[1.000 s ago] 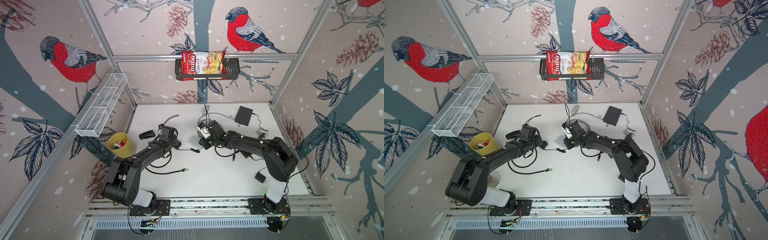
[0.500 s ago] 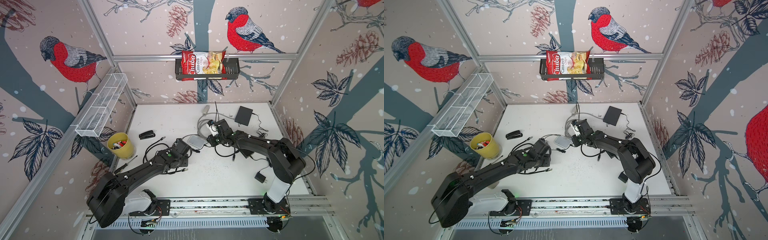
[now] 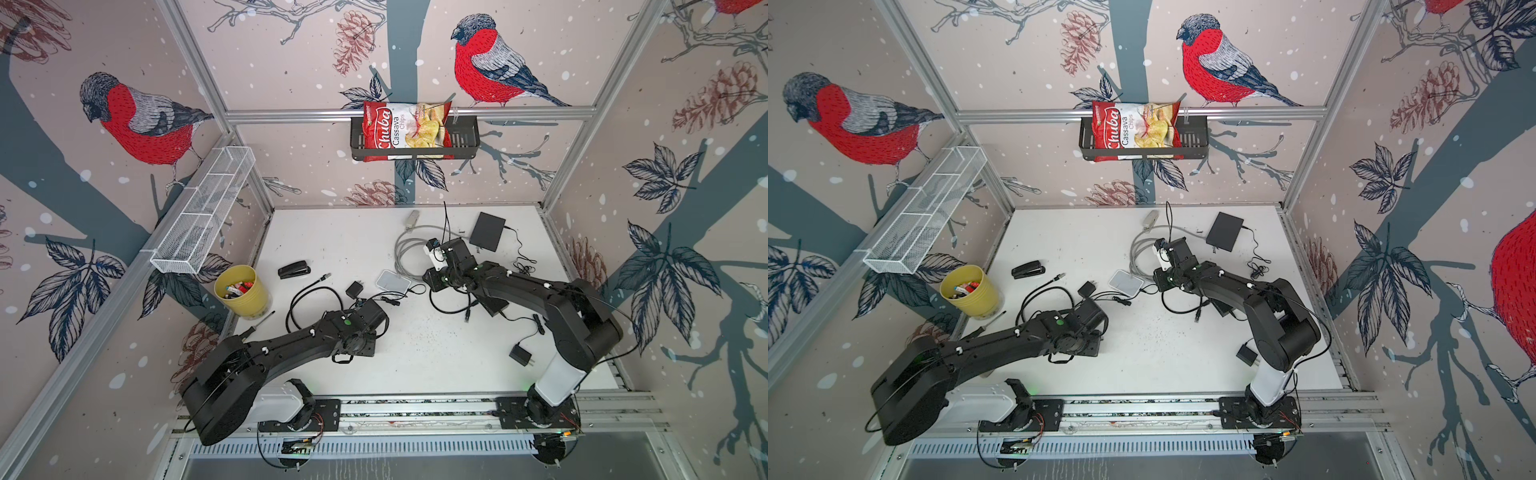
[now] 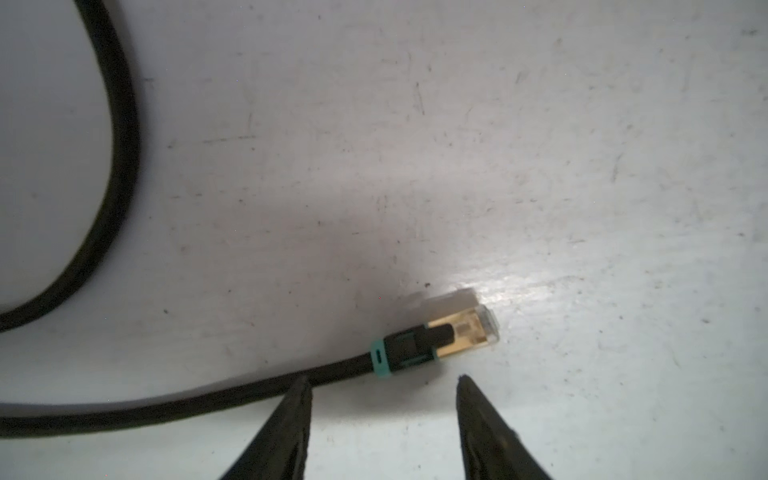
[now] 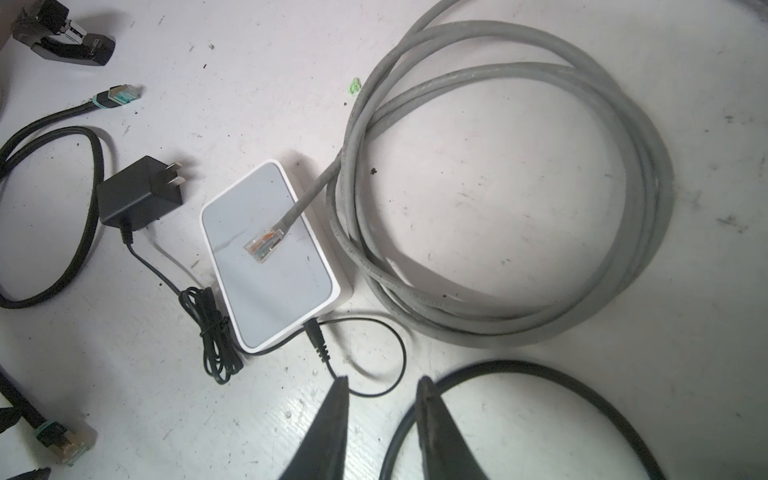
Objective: Insert the plug into the switch port
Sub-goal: 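Grasp the green-collared plug of the black ethernet cable with left gripper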
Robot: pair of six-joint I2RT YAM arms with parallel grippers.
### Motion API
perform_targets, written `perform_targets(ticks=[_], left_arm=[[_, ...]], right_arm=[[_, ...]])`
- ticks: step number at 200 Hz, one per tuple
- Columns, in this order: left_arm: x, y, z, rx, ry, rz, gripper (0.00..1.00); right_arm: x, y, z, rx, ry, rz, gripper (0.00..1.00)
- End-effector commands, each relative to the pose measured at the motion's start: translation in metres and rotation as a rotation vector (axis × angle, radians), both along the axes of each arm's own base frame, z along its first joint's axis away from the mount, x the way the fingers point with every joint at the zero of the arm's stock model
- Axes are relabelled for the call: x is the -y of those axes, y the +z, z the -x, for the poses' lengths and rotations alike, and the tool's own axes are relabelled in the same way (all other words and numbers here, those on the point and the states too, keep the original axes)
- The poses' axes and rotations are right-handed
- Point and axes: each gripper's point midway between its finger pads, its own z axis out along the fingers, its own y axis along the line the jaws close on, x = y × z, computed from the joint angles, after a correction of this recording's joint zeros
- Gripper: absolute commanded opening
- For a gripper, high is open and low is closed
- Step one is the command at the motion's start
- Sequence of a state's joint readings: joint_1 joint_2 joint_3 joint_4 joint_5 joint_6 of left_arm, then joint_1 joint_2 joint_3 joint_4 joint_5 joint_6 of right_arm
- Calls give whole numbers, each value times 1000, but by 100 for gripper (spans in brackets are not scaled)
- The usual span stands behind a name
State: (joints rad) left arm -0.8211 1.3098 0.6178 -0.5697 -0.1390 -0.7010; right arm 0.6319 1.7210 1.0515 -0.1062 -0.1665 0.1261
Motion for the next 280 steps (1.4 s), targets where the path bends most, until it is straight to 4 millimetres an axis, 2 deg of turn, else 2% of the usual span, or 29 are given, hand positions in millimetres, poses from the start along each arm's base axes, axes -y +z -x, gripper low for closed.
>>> perform_targets(ticks=[1, 57, 105, 116, 133, 153, 166, 193, 211, 228, 249, 280], left_arm=[[-4, -3, -7, 20, -15, -54, 56], [2, -4, -21, 39, -73, -107, 45], [-1, 36, -41, 141, -84, -143, 47], [-7, 34, -40, 123, -73, -160, 47], [4, 21, -31, 53, -106, -100, 48], [-4, 11, -24, 13, -80, -142, 50], [-10, 9, -24, 16, -67, -167, 54], [-8, -2, -21, -10, -98, -165, 57], [-8, -7, -27, 4, -106, -191, 60], [3, -6, -39, 24, -131, -182, 60], [14, -10, -45, 7, -183, -182, 47], [32, -18, -39, -36, -251, -106, 26]], right_arm=[[-5, 6, -3, 17, 9, -25, 30], [-6, 4, -1, -2, 17, -19, 30], [-14, 5, 6, -34, 53, -56, 30], [-15, 4, 5, -40, 55, -59, 30], [-17, 4, 5, -43, 56, -56, 30], [-15, 4, 5, -42, 56, -50, 30], [-14, 5, 5, -38, 55, -48, 30], [-14, 3, 5, -42, 52, -47, 30], [-15, 2, 6, -44, 55, -51, 30], [-16, 0, 5, -50, 57, -54, 30], [-18, 1, 7, -60, 70, -63, 30], [-10, 0, 9, -89, 65, -85, 30]])
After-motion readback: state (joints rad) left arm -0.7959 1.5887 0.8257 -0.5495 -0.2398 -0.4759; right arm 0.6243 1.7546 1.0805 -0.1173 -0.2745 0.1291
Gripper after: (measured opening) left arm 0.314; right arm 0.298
